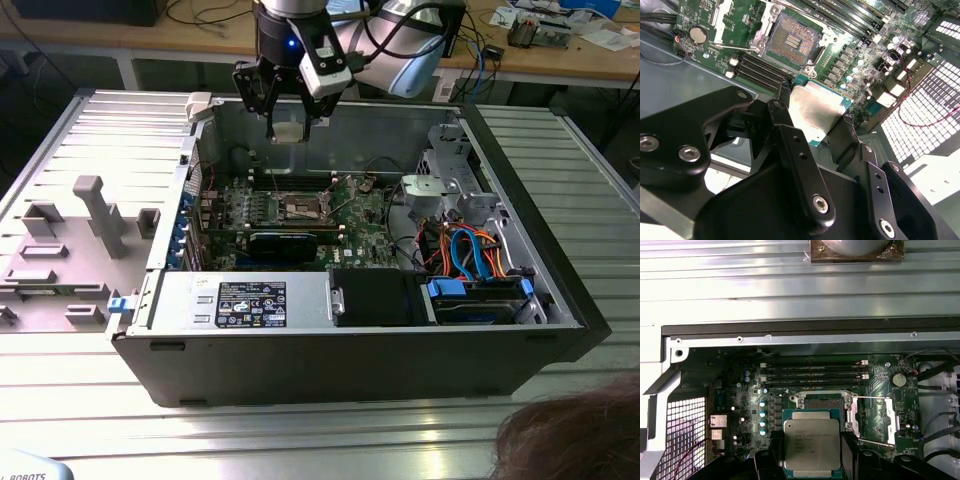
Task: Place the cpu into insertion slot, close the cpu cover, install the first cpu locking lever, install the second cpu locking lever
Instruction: 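Place the cpu into insertion slot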
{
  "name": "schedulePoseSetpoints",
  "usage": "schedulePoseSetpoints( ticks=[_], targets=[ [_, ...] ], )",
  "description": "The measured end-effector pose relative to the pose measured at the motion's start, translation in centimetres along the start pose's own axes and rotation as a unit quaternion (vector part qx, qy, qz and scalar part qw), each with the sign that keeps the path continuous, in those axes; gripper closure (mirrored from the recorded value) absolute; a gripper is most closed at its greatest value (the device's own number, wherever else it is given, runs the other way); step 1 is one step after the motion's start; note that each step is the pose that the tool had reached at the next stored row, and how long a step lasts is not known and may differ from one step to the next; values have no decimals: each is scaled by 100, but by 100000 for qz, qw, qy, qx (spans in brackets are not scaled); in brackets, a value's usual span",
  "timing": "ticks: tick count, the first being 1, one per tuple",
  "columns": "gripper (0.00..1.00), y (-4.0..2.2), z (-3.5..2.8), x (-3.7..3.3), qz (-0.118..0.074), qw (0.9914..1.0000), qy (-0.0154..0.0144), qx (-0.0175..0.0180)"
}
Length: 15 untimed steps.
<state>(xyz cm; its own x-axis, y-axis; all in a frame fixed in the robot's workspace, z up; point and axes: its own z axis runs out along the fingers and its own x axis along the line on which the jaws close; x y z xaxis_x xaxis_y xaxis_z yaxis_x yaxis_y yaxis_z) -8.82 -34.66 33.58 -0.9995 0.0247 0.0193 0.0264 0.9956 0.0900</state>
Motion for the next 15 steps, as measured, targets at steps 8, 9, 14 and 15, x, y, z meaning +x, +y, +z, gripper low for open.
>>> schedulePoseSetpoints(
  ticks=[8, 9, 14, 15],
  targets=[
    [46, -2, 17, 1, 1, 100000, 2, -2],
    [46, -2, 19, 2, 3, 100000, 2, 1],
    [46, -3, 36, 2, 0, 100000, -1, -1],
    [46, -4, 39, 2, 1, 100000, 1, 1]
  ],
)
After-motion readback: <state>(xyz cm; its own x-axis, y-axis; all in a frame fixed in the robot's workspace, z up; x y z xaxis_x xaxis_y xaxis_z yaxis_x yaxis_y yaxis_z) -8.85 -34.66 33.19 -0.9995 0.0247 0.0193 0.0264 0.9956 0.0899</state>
